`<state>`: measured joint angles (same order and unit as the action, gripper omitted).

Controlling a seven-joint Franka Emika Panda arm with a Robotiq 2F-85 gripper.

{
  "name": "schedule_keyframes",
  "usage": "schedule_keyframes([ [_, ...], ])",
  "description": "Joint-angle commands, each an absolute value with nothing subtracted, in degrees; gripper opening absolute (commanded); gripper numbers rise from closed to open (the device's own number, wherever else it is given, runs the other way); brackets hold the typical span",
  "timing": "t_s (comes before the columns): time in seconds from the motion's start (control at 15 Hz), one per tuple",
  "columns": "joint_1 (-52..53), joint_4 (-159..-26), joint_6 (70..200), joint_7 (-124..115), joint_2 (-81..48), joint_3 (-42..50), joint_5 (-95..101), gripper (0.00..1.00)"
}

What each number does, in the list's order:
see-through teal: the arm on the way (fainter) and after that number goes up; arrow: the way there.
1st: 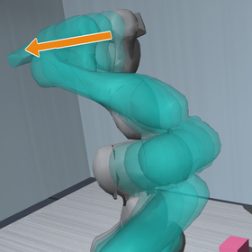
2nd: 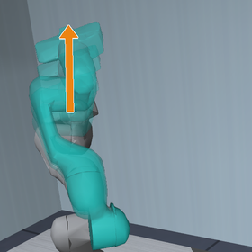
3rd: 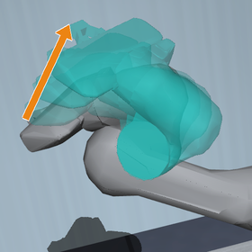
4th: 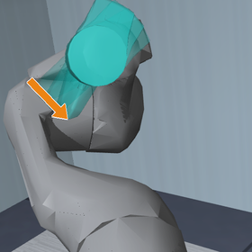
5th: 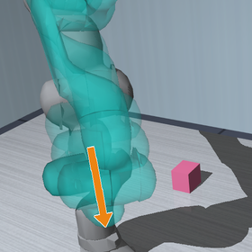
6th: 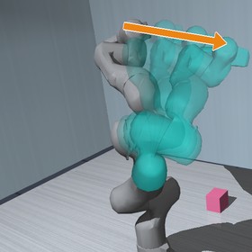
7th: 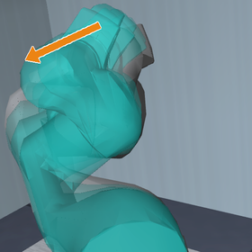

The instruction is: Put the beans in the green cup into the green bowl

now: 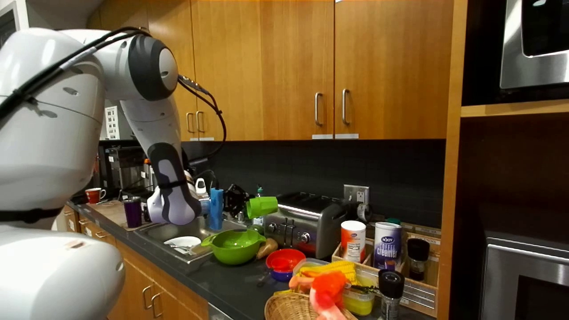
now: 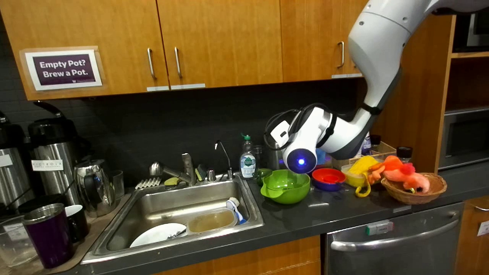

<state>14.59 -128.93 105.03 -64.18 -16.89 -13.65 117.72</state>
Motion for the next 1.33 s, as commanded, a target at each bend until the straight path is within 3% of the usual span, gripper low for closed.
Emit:
schedule_keyframes([
  [0.0, 14.8, -127.8, 100.6, -61.9, -19.5, -14.1, 119.9, 0.01],
  [1.27, 15.1, -125.8, 89.6, -57.2, -25.2, -14.3, 127.6, 0.01],
])
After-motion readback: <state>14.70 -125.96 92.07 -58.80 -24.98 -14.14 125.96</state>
